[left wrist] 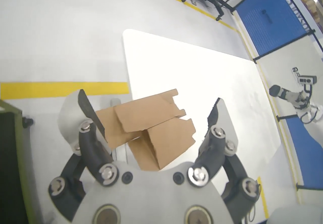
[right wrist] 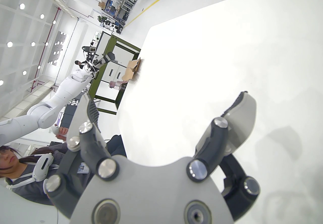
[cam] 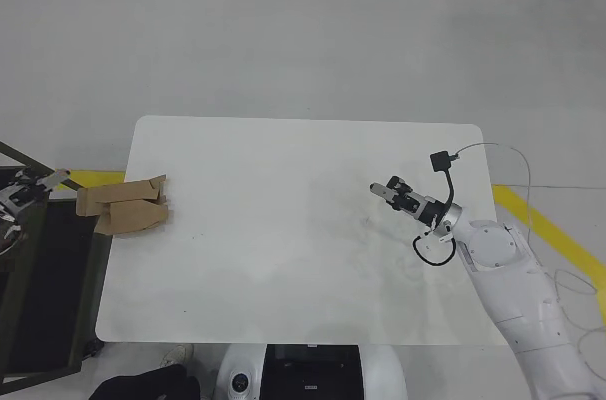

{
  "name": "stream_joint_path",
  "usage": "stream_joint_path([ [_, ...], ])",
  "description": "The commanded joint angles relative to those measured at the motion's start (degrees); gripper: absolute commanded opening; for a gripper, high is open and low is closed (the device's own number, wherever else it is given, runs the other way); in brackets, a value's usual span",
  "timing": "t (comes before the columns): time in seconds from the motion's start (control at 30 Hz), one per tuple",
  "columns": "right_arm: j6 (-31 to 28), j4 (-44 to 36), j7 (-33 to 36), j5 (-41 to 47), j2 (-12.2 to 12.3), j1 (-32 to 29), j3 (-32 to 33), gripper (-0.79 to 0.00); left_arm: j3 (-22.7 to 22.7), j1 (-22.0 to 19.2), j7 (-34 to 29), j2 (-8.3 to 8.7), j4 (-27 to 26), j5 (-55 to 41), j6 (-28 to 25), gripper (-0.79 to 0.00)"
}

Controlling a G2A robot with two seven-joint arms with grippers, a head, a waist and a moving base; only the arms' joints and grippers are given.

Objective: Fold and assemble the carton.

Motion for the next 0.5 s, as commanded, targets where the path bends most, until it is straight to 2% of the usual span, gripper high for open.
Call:
stream_joint_path([
  [0.0,0.00,0.00,0.00,0.00,0.00,0.00,0.00,0.000,0.02,-3.02,-4.31,0.15,4.07,-0.71,2.98,0.000],
  [0.23,0.00,0.00,0.00,0.00,0.00,0.00,0.00,0.000,2.59,-10.22,-3.65,0.04,11.85,9.19,6.76,0.000],
  [0.47,0.00,0.00,0.00,0.00,0.00,0.00,0.00,0.000,5.68,-15.67,-4.04,-1.02,18.48,12.94,10.05,0.000],
])
